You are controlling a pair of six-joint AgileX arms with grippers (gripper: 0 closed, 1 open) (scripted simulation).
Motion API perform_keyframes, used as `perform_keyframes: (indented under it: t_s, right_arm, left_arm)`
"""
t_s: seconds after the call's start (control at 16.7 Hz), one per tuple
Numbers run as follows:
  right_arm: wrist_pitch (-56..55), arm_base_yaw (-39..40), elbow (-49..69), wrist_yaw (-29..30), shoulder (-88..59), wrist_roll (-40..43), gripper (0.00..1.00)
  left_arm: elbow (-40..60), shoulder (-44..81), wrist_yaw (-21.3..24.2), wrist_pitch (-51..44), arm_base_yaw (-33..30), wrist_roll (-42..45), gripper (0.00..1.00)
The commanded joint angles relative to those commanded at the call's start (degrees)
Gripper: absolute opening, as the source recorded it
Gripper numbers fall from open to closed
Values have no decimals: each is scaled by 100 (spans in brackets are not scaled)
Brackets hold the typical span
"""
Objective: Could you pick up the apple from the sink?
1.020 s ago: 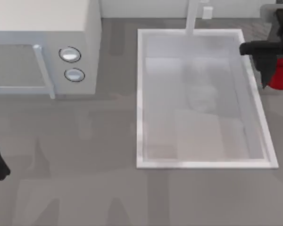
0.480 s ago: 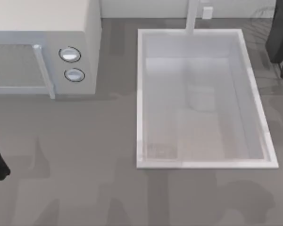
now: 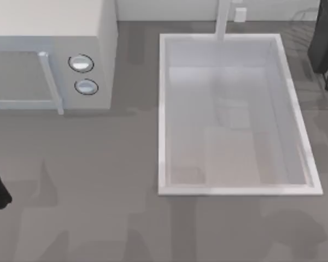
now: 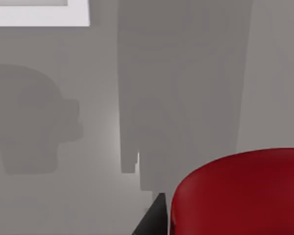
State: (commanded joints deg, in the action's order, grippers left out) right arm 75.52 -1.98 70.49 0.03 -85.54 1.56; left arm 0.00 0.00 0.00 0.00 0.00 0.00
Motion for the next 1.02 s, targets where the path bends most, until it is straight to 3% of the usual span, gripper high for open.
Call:
perform_keyframes:
  t_s: [0.48, 0.84, 1.02]
  right_arm:
    - [-2161, 5, -1675, -3, -374, -18, 0]
    - [-2380, 5, -1890, -3, -433, -21, 0]
    - [-2380, 5, -1890, -3, -433, -21, 23]
  left_arm:
    - [0, 0, 0, 0, 0, 0, 100]
    - [0, 0, 0, 0, 0, 0, 100]
    - [0, 0, 0, 0, 0, 0, 100]
